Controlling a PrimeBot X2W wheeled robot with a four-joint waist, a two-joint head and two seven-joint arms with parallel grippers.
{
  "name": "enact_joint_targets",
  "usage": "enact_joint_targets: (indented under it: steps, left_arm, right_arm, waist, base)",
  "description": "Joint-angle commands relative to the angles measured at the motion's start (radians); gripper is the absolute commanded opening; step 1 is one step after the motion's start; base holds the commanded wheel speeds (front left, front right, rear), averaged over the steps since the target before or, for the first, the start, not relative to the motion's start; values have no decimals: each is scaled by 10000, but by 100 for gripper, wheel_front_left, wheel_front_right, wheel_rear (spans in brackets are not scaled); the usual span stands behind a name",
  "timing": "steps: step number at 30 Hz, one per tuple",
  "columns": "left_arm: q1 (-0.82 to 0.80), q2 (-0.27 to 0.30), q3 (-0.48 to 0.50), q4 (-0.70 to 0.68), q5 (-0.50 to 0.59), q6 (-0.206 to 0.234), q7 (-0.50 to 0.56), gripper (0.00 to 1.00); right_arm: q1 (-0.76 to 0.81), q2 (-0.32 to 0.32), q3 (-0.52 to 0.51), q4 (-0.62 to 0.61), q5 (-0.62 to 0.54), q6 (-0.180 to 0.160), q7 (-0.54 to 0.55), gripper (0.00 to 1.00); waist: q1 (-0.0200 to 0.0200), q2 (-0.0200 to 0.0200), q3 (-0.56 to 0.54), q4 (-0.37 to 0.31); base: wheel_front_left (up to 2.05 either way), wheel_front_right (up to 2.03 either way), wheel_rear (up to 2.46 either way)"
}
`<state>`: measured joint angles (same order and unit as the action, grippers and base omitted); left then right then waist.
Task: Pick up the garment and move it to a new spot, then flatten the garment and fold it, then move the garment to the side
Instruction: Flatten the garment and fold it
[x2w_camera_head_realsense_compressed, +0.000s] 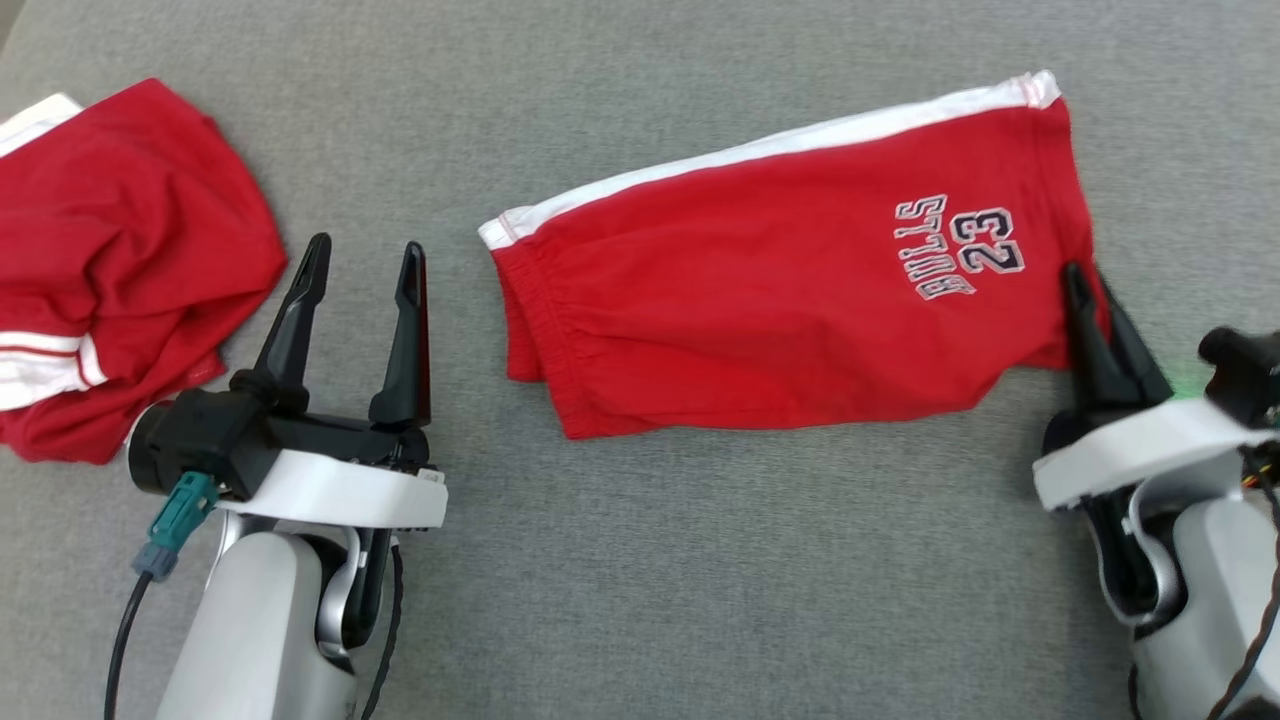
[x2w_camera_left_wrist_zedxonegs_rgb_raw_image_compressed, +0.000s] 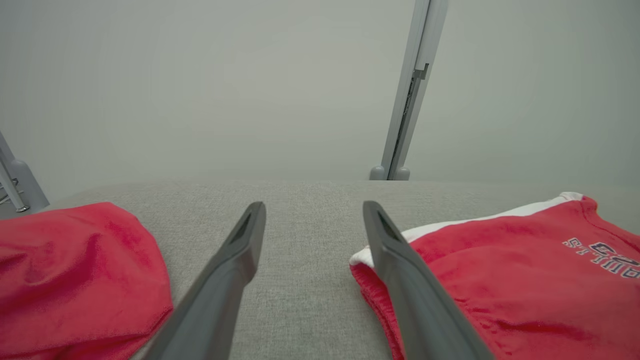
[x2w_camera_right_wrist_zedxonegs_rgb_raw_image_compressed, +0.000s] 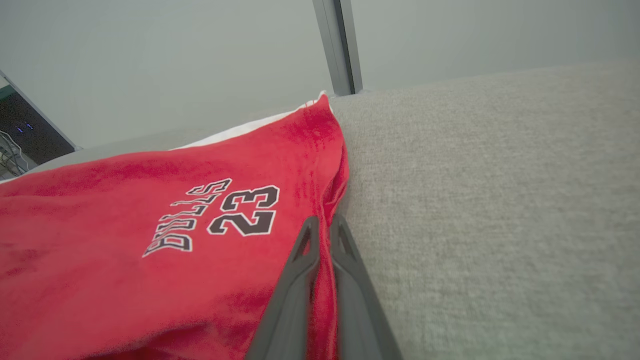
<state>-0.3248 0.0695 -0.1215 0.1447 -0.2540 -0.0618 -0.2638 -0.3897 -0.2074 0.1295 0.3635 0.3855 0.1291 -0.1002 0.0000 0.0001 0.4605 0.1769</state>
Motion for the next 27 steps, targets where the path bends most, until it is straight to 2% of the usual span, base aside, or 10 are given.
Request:
enact_joint_targets:
  steps: [1, 6, 13, 27]
  left_arm:
    - [98, 59, 90, -78, 65, -42, -4, 100]
    - [476, 102, 255, -178, 153, -66, -5, 100]
    - [804, 210, 330, -213, 174, -28, -3, 100]
    - [995, 226, 108, -36, 57, 49, 50, 100]
  right_arm:
    - [868, 269, 122, 378, 143, 28, 26, 0]
    - [1858, 464, -255, 119, 102, 3, -516, 0]
    - [2485, 365, -897, 62, 102, 2, -778, 0]
    - [2338, 375, -1066, -506, -49, 8, -527, 0]
  waist:
    - [0, -1, -195, -266]
    - [0, -1, -554, -723]
    - [0, -1, -981, -1244]
    - [0, -1, -1335, -1264]
  base:
    - [0, 0, 0]
    - [0, 0, 0]
    - [0, 0, 0]
    - [0, 0, 0]
